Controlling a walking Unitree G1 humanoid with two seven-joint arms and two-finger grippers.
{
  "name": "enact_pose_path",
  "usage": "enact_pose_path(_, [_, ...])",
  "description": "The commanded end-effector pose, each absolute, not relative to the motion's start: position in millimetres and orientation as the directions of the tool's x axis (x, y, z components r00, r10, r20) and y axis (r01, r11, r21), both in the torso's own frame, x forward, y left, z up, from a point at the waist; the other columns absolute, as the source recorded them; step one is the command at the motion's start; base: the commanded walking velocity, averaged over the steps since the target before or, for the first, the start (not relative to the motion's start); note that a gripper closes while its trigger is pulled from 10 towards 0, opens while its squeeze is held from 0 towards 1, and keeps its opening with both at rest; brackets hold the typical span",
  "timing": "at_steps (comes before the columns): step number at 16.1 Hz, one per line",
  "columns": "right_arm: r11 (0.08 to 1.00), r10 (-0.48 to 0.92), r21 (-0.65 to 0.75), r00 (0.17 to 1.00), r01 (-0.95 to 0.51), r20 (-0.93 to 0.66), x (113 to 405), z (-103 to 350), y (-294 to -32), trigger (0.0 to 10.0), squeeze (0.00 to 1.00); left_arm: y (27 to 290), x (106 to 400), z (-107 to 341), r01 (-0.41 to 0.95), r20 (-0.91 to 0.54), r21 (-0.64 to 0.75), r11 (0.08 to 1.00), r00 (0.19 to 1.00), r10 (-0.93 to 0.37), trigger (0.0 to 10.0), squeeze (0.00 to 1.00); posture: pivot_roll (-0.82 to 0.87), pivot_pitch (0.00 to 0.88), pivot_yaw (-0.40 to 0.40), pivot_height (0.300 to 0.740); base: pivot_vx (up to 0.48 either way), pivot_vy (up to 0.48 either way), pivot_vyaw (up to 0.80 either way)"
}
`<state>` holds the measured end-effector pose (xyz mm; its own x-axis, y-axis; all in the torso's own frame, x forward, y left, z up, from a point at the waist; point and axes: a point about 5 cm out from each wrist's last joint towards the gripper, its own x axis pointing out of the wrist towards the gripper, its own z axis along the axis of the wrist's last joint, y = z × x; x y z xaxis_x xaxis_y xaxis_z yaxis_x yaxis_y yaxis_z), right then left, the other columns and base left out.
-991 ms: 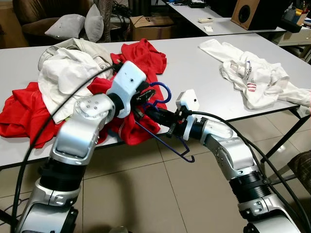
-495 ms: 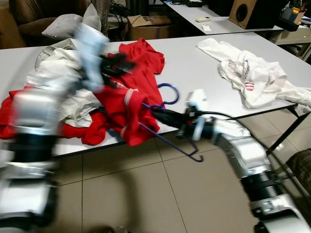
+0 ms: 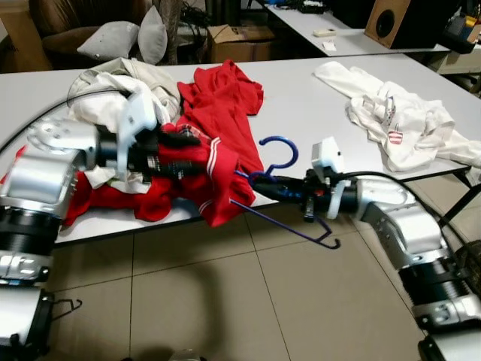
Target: Hang hanger
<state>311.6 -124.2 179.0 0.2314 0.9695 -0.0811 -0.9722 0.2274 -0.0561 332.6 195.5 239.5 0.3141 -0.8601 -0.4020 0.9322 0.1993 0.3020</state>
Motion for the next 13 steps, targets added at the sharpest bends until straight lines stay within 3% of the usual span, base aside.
enact_pose_path(1, [0.187,0.978,-0.088,0.194,-0.978,-0.074,312.0,187.9,-121.8,10.0,0.0,189.7,335.5,245.3,0.929,-0.439,0.347,0.131,0.284,-0.852,10.0,0.0,0.1,0.0,-0.034,0.74,0.0,0.0,0.0])
enact_pose_path(9, [0.126,0.985,-0.112,0.137,-0.986,-0.103,307.7,190.0,-121.7,10.0,0.0,179.8,348.0,234.5,0.96,-0.515,0.281,0.02,0.168,-0.841,10.0,0.0,0.09,0.0,-0.013,0.74,0.0,0.0,0.0])
enact_pose_path(10, [0.124,0.985,-0.116,0.136,-0.985,-0.105,307.7,190.4,-121.6,10.0,0.0,179.7,347.7,233.6,0.962,-0.518,0.272,0.013,0.158,-0.841,5.1,0.0,0.09,0.0,-0.013,0.74,0.0,0.0,0.0])
enact_pose_path(11, [0.121,0.985,-0.12,0.134,-0.985,-0.106,307.9,191.1,-121.9,10.0,0.0,179.1,348.1,232.4,0.968,-0.519,0.25,0.0,0.134,-0.844,1.7,0.0,0.09,0.0,-0.014,0.74,0.0,0.0,0.0])
enact_pose_path(12, [0.119,0.985,-0.122,0.132,-0.985,-0.108,307.9,191.5,-121.8,10.0,0.0,178.9,347.9,231.9,0.972,-0.518,0.235,-0.011,0.116,-0.848,0.0,0.0,0.09,0.0,-0.014,0.74,0.0,0.0,0.0])
enact_pose_path(13, [0.117,0.985,-0.123,0.131,-0.985,-0.109,308.1,191.8,-121.9,10.0,0.0,178.6,348.0,231.7,0.974,-0.517,0.226,-0.019,0.104,-0.85,0.0,0.0,0.09,0.0,-0.015,0.74,0.0,0.0,0.0])
